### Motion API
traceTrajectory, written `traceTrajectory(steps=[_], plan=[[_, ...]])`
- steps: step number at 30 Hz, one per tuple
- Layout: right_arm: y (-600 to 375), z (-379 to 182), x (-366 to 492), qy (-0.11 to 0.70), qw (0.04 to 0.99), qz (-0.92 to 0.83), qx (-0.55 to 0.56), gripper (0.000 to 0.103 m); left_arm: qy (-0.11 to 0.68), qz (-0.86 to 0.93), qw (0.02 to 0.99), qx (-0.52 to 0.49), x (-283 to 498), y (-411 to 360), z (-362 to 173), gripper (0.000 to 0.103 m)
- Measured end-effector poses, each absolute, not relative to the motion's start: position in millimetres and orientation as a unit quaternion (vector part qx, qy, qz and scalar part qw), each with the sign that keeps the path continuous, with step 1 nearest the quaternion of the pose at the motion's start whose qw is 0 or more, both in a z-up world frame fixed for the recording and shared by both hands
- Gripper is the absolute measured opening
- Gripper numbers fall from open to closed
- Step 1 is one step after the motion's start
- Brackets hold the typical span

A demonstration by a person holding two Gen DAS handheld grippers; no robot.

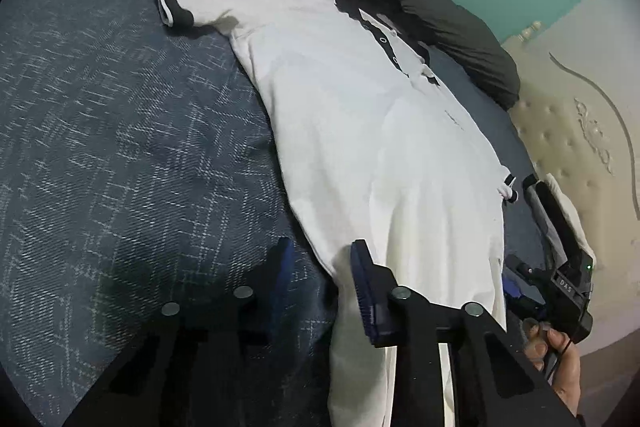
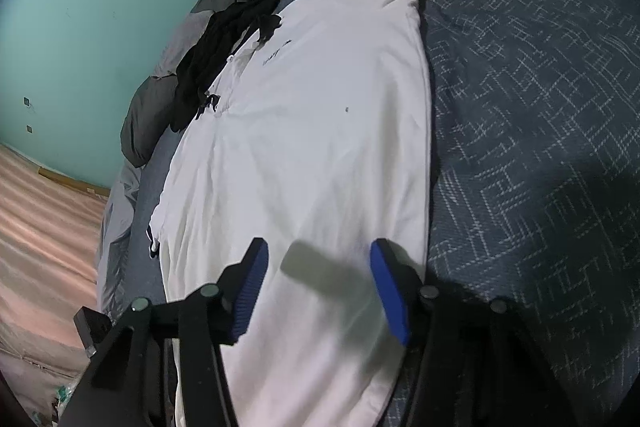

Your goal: Fold clothes

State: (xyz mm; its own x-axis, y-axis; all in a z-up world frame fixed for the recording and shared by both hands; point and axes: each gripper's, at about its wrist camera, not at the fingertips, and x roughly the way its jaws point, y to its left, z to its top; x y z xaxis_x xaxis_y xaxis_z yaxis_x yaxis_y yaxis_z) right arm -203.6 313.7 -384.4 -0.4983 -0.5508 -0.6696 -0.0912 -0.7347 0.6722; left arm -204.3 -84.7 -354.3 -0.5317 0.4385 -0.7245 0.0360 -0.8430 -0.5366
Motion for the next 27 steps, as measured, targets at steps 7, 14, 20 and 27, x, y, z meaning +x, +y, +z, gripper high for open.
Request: traceTrajectory(steps=[7, 14, 20, 27], plan=[[315, -387, -204, -0.342, 0.153, -0.794, 0.478, 0.035, -0.260, 0.832, 0.134, -0.472, -205, -82, -357, 0.012], [317, -382, -203, -0.337, 0.151, -0.804, 0.467, 0.013, -0.266, 0.840, 0.133, -0.454, -202, -89, -345, 0.003], [329, -379, -200, -0.353, 0.137, -0.806, 0.455, 0.005, -0.271, 0.848, 0.117, -0.440, -201, -102, -335, 0.003], [356, -377, -197, -0.372, 0.092, -0.811, 0.441, 0.004, -0.280, 0.850, 0.092, -0.437, -201, -121, -337, 0.003]])
